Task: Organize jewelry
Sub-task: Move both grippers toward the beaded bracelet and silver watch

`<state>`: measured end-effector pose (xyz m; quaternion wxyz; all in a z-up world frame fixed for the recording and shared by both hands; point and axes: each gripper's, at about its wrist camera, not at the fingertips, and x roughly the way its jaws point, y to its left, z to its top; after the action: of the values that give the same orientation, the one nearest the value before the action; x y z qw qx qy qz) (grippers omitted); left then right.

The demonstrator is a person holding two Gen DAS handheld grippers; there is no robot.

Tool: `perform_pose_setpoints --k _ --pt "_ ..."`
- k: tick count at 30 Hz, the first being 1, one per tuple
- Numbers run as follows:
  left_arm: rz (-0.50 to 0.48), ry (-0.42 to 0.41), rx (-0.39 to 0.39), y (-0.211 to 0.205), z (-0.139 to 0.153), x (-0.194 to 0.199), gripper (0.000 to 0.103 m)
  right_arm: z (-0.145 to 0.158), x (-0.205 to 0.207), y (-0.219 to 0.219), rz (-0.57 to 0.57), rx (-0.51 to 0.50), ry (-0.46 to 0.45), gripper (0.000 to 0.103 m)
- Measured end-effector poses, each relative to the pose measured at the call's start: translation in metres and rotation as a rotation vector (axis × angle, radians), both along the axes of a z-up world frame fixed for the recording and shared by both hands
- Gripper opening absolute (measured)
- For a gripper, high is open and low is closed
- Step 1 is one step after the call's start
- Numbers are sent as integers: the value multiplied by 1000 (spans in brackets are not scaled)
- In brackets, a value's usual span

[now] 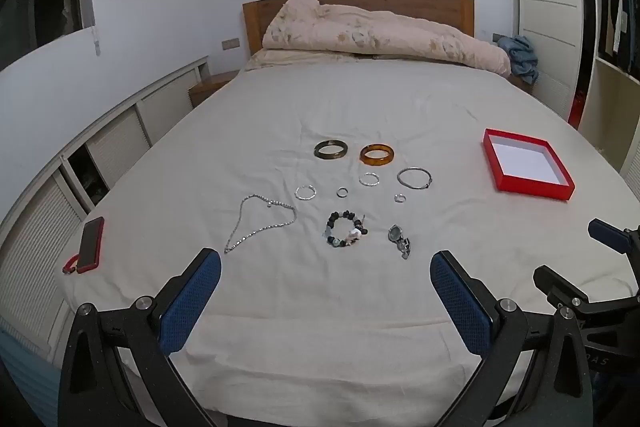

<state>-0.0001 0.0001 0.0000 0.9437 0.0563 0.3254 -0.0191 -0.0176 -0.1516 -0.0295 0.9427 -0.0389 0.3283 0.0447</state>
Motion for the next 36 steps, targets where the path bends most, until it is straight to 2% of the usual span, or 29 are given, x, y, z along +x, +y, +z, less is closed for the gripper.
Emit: perform_pose_setpoints --k 7,10,20,31,36 --pt "2 12 1 0 -1 1 103 -3 2 1 2 6 3 97" --pt "2 15 -2 0 -8 1 103 -15 6 2 1 9 12 97" --pt "-3 43 -12 0 -26 13 103 -17 11 1 3 32 28 97" --pt "24 55 6 24 -46 14 102 -30 26 2 2 67 56 97" --pt "53 95 -37 44 -59 25 102 -38 40 4 1 99 90 97"
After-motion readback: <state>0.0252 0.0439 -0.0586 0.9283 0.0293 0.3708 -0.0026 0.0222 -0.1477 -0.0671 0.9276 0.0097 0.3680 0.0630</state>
